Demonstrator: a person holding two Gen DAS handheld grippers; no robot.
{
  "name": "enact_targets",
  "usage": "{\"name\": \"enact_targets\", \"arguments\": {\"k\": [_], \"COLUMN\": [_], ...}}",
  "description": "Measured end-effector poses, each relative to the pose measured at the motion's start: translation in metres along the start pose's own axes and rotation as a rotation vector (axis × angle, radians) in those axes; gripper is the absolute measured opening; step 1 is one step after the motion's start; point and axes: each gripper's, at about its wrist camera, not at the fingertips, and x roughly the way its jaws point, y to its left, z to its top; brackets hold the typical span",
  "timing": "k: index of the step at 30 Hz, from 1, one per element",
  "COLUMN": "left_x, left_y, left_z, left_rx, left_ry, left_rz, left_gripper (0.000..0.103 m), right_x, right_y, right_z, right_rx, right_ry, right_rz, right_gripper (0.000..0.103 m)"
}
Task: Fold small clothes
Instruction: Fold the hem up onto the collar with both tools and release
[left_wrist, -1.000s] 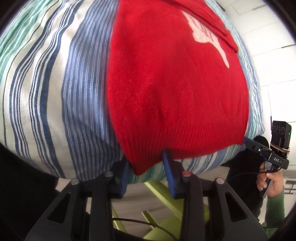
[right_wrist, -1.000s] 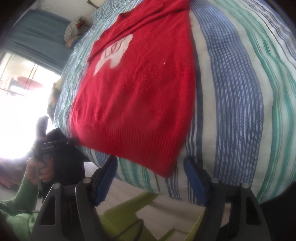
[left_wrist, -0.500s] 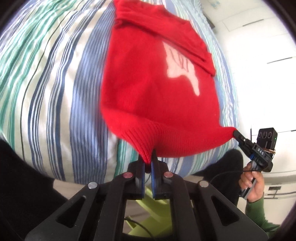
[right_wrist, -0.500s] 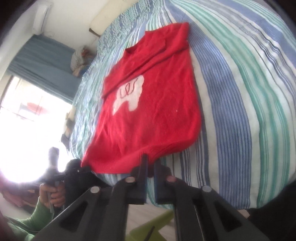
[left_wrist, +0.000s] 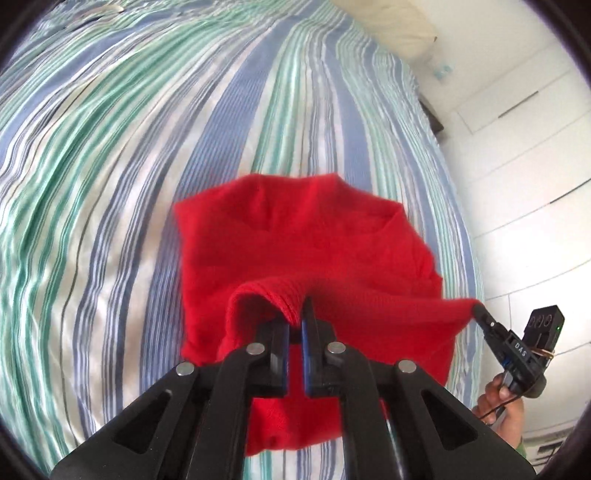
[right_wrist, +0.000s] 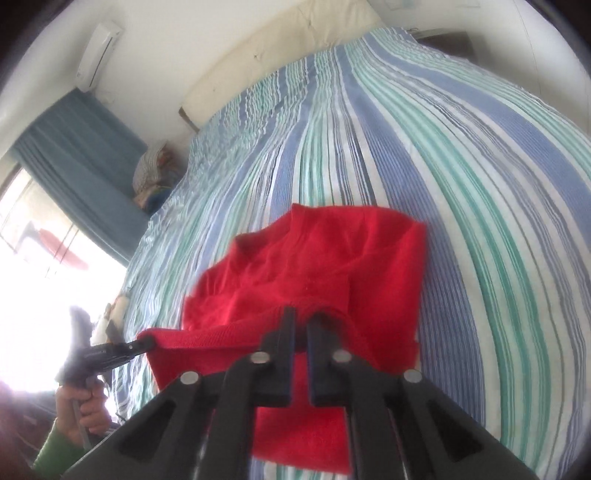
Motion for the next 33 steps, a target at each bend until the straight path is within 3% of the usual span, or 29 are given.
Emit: {"name": "enact_targets", "arguments": {"k": [7, 9, 11, 12, 14, 16, 19, 23, 27, 28, 29, 30, 31, 33], "left_x": [0.057, 0.068, 0.07, 0.067, 0.057, 0.051, 0.048, 0.062, 0.082, 0.087, 0.091, 0.096, 0.097, 0.089], "left_y": [-0.004, -0.003, 0.004, 0.007, 0.014, 0.02, 0.015, 0.001, -0.005, -0.006, -0.007, -0.009, -0.012, -0.018], "left_z": [0.058, 0.069, 0.08, 0.083, 0.082, 0.075, 0.059, 0.044, 0.04, 0.04, 0.039, 0.04, 0.041, 0.045], "left_rx": [-0.009, -0.013, -0.034, -0.046, -0.071, -0.064, 0.058, 0.242, 0.278, 0.281, 0.287, 0.299, 0.311, 0.314], "left_ry": [-0.005, 0.003, -0.017, -0.047, -0.083, -0.079, -0.069, -0.01, 0.026, 0.03, 0.037, 0.044, 0.04, -0.023], "left_rz": [0.113, 0.169, 0.211, 0.217, 0.187, 0.126, 0.13, 0.182, 0.237, 0.241, 0.244, 0.259, 0.278, 0.311], "left_gripper": [0.006, 0.019, 0.063, 0.069, 0.073, 0.073, 0.072, 0.063, 0.06, 0.051, 0.022, 0.003, 0.003, 0.003], "right_x": [0.071, 0.088, 0.103, 0.108, 0.11, 0.103, 0.091, 0.083, 0.093, 0.096, 0.101, 0.107, 0.116, 0.131], "right_y": [-0.008, -0.01, -0.015, -0.019, -0.028, -0.035, -0.037, -0.023, -0.013, -0.011, -0.008, -0.007, -0.009, -0.013], "right_z": [0.063, 0.069, 0.074, 0.076, 0.077, 0.076, 0.072, 0.058, 0.052, 0.049, 0.047, 0.045, 0.041, 0.036], "right_rx": [0.004, 0.02, 0.033, 0.047, 0.096, 0.125, 0.082, -0.122, -0.276, -0.303, -0.326, -0.339, -0.339, -0.334], "right_ry": [0.002, -0.002, -0.006, -0.01, -0.022, -0.044, -0.028, 0.048, 0.145, 0.166, 0.191, 0.224, 0.261, 0.317], "right_rz": [-0.065, -0.078, -0.087, -0.099, -0.105, -0.103, -0.082, -0.092, -0.145, -0.152, -0.156, -0.157, -0.161, -0.228], "right_gripper": [0.005, 0.005, 0.007, 0.009, 0.027, 0.027, 0.027, 0.027, 0.027, 0.027, 0.027, 0.027, 0.027, 0.0]}}
